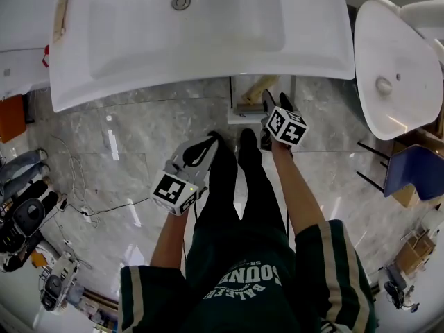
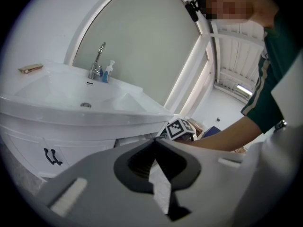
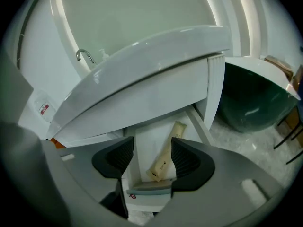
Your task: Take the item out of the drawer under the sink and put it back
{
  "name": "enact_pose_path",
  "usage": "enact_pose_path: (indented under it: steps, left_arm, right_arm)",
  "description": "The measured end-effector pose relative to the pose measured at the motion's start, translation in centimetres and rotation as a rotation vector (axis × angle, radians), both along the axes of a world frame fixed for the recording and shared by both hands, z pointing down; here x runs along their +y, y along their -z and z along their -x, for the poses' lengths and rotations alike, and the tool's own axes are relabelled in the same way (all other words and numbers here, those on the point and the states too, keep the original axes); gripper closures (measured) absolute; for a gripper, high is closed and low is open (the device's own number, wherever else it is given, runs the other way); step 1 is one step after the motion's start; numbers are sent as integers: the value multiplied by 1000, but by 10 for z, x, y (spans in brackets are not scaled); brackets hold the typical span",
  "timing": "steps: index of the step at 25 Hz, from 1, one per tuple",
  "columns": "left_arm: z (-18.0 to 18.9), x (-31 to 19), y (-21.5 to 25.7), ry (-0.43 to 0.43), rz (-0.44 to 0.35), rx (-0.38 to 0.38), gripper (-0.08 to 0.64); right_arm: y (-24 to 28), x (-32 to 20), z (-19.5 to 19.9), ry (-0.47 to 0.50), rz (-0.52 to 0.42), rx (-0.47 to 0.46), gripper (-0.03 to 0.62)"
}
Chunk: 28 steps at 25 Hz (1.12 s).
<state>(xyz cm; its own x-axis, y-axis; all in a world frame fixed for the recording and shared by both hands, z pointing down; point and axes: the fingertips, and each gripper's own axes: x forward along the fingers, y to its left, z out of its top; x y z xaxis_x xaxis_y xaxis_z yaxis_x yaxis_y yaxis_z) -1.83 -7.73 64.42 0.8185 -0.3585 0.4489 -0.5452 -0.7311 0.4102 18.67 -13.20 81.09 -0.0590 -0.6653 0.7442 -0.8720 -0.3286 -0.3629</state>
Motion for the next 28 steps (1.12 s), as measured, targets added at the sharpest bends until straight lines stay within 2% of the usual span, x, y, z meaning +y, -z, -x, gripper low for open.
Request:
enact_pose_path:
  steps: [6,11,14,24,28]
  left_arm:
    - [9,-1,-18,-14,23,-14,511]
    - [11,-2,-28,-29,75,-33,511]
    - [16,-3,-37,-36,60,-36,511]
    - [34,-8,-46,-36,79,-57,511]
    - [36,-9,-50,-31,103,-64,511]
  right_arm:
    - [-44,-18,-13,-97,62,-22,367]
    - [-68,-32,-21,-189,81,-22,368]
    - [-83,-35,-25,-239,99,-22,368]
    - [-125,-35,-31,-325,185,-39,368]
    - [-130,-39,-32,-329,198,-21,368]
